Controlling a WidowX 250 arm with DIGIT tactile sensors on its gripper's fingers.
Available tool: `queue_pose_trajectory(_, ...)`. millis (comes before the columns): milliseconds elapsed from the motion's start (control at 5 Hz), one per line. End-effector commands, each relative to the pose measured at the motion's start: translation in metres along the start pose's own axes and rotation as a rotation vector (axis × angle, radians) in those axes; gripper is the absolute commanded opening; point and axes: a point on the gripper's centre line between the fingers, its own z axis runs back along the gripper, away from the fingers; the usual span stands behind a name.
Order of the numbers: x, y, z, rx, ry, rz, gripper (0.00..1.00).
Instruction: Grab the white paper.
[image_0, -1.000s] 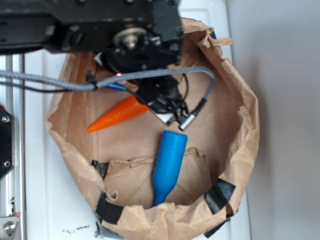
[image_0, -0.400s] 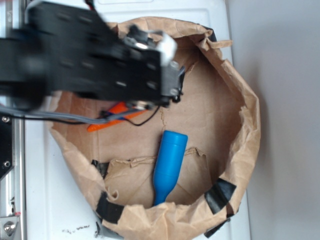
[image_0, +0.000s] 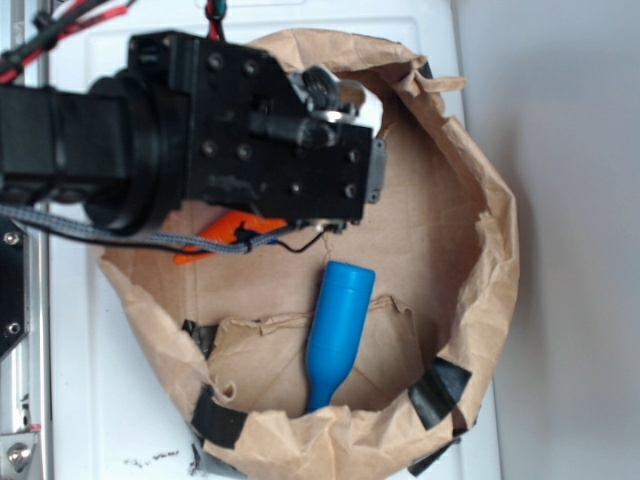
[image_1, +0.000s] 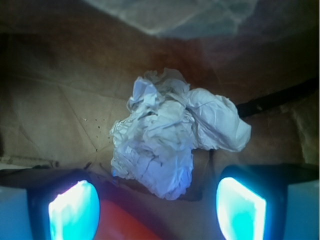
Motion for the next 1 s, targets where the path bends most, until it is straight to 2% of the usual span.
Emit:
queue_pose_trajectory(0, 0.002, -0.010, -0.007, -0.076, -0.051, 0.097, 1.00)
queue_pose_trajectory(400, 0.010, 0.006, -0.001, -0.104, -0.054, 0.102, 1.00)
queue_pose_trajectory(600, 0.017, 0.019, 0.009, -0.095, -0.024, 0.125, 1.00)
queue_pose_trajectory(800, 0.017, 0.023, 0.000, -0.094, -0.045, 0.164, 1.00)
